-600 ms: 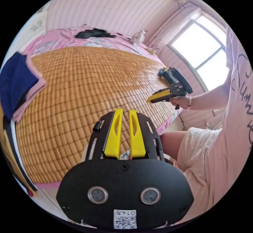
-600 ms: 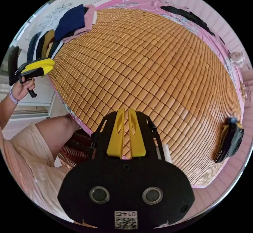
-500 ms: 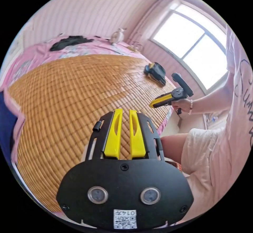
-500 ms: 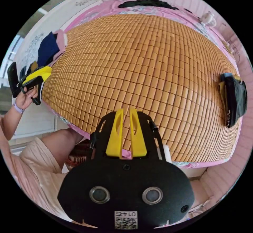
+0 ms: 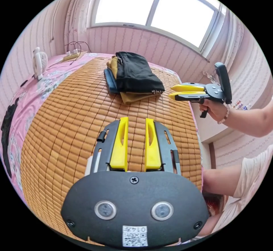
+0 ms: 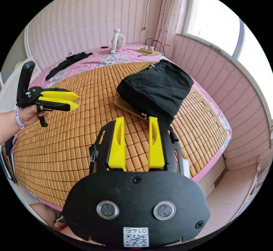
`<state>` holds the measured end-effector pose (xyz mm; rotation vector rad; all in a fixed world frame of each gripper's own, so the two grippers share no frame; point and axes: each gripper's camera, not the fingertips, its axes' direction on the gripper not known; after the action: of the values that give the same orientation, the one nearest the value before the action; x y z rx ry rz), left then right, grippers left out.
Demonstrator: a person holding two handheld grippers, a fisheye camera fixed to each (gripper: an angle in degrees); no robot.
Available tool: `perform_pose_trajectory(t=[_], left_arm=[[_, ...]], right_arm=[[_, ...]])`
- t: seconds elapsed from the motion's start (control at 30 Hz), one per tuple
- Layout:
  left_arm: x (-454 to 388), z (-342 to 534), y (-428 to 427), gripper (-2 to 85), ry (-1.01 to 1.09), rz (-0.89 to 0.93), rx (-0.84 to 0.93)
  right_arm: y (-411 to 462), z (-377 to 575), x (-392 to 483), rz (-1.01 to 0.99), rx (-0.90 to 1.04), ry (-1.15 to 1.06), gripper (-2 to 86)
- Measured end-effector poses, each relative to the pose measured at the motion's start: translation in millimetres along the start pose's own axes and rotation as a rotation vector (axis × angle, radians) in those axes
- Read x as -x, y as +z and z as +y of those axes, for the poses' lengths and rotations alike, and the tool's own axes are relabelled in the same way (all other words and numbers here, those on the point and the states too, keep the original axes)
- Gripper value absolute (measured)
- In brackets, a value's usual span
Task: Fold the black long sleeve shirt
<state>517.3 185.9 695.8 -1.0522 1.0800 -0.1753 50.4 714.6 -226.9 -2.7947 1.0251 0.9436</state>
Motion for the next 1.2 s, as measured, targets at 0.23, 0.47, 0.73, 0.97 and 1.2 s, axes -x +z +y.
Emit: perform_pose_trajectory(t=[0.23,0.47,0.73,0.97,1.2], left_arm=[[34.3,-119.3,94.7,10.2,-0.024,-0.122,0.001],[59.3,-153.5,155.4,3.8,-0.039,-0.097,0.100],[79.1,-152.5,114.1,-0.9,-0.177,0.075,0.051],[34.2,-43.1,-91.7,-1.0,-0.019,-0.078,-0.123],[-20.9,240.6,-175.2,-1.0,-0.595,-0.060,0.254]], right_arm=[[21.5,-55.1,-47.2,-0.115,-0.062,-0.063,14.5],[67.5,-94.4,-56.1,-0.277,0.014,-0.113,8.4],[-46.4,-88.1,-129.5,-0.381,-0.175,-0.030,1.1],[-184.1,-40.4,-133.2,-0.566,-0.405,-0.005,0.8],[-54.2,65.2,-11.2,-0.664,0.288,0.200,0.7]])
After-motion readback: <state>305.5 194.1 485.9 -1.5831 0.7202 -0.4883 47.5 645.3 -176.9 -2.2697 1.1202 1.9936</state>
